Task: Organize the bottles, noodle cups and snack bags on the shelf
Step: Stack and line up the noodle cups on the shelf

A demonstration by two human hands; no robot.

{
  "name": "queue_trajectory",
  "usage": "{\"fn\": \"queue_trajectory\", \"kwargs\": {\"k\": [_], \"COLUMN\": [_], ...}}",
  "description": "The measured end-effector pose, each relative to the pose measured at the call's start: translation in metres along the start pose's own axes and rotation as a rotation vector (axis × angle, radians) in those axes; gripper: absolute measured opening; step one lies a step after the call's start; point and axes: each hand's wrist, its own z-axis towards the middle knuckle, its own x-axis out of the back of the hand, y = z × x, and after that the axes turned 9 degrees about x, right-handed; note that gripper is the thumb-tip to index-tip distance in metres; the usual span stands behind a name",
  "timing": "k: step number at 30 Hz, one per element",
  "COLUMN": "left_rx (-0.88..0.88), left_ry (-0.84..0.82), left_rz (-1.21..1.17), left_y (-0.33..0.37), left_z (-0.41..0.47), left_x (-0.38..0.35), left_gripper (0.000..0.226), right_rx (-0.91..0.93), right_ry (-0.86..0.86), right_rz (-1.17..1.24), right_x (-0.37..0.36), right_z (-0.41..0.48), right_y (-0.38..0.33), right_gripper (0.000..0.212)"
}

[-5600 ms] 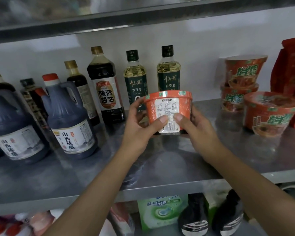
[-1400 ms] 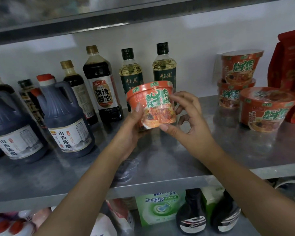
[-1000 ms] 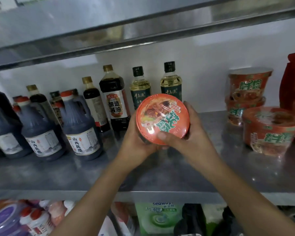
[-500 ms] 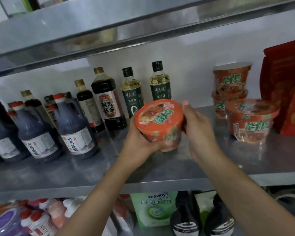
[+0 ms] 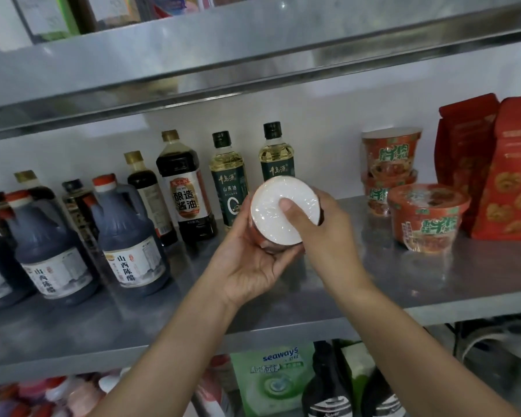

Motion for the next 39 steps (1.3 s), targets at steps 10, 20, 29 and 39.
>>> {"fn": "queue_trajectory", "kwargs": {"k": [10,20,29,39], "left_rx": [-0.362,-0.686,-0.687,-1.065], "left_ry": [0.240,0.810,0.917,0.577], "left_rz": [0.511,1.354,1.499,1.550], "left_y": [0.026,0.058,0.052,-0.006], "left_z": [-0.009,0.000,-0.007,0.028], "left_x": [0.038,0.104,0.090,0.015], "left_gripper": [0.077,0.104,0.122,0.075], "right_rx": [-0.108,-0.189,-0.133,0.171], "right_ry": [-0.336,-0.227,-0.168,0.245], "right_rz": [0.005,-0.142,-0.202,-0.981], "right_x": [0.008,0.005,0.033,0.144], "right_z": [-0.006,-0.008,-0.003,0.028], "right_y": [0.009,0.026,0.020,0.025], "right_gripper": [0.096,0.054,0.041,0.058]}}
